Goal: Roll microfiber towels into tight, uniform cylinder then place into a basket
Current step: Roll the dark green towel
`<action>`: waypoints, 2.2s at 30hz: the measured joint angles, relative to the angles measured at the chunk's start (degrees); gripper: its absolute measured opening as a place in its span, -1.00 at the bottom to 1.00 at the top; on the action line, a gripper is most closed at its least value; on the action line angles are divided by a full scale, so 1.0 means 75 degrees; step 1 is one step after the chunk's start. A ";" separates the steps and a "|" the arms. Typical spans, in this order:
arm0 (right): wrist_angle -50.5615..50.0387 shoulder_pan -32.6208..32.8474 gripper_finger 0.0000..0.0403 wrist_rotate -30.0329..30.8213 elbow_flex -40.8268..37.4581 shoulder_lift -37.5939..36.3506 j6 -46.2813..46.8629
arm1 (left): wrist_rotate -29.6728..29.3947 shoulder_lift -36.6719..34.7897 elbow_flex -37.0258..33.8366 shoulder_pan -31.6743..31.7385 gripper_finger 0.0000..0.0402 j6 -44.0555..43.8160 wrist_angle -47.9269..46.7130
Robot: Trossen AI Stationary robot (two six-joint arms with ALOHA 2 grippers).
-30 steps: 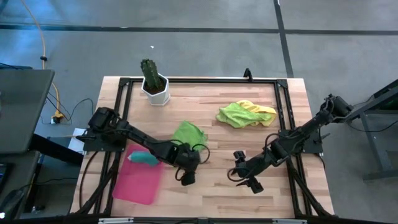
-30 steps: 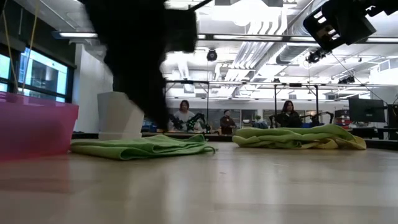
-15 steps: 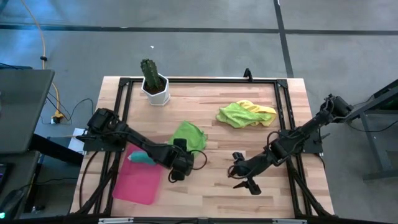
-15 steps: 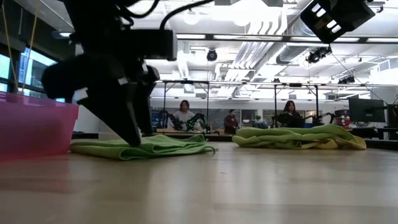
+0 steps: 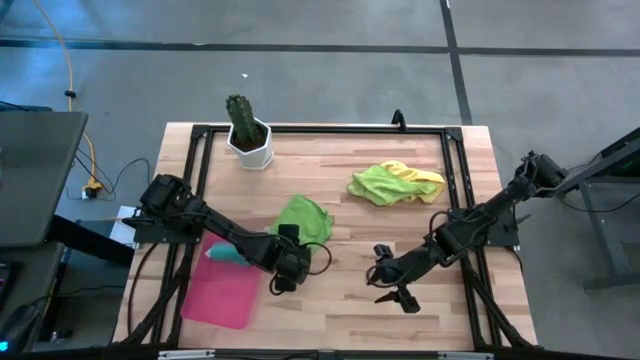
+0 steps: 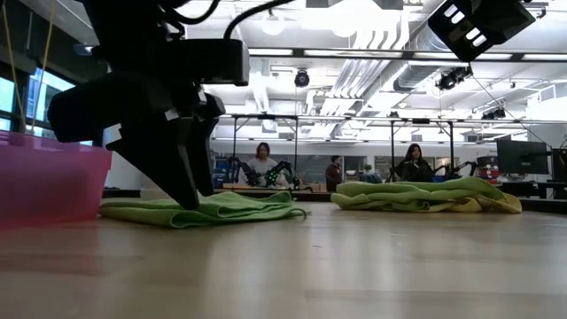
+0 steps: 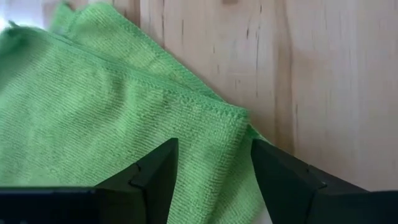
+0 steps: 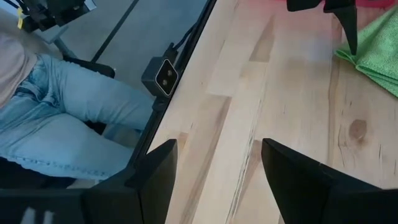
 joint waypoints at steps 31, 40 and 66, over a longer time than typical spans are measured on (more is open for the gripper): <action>0.0003 -0.0003 0.13 0.0000 0.0000 0.0000 -0.0058 | -0.0017 0.0508 0.0012 -0.0011 -0.58 -0.0016 0.0636; 0.0003 -0.0003 0.13 0.0000 0.0000 0.0000 -0.0058 | 0.0578 0.0472 0.0078 0.0009 -0.97 -0.0338 0.0583; 0.0003 -0.0003 0.13 -0.0002 0.0000 0.0000 -0.0055 | 0.2753 0.0487 0.0682 -0.0392 -0.59 -0.0727 0.0775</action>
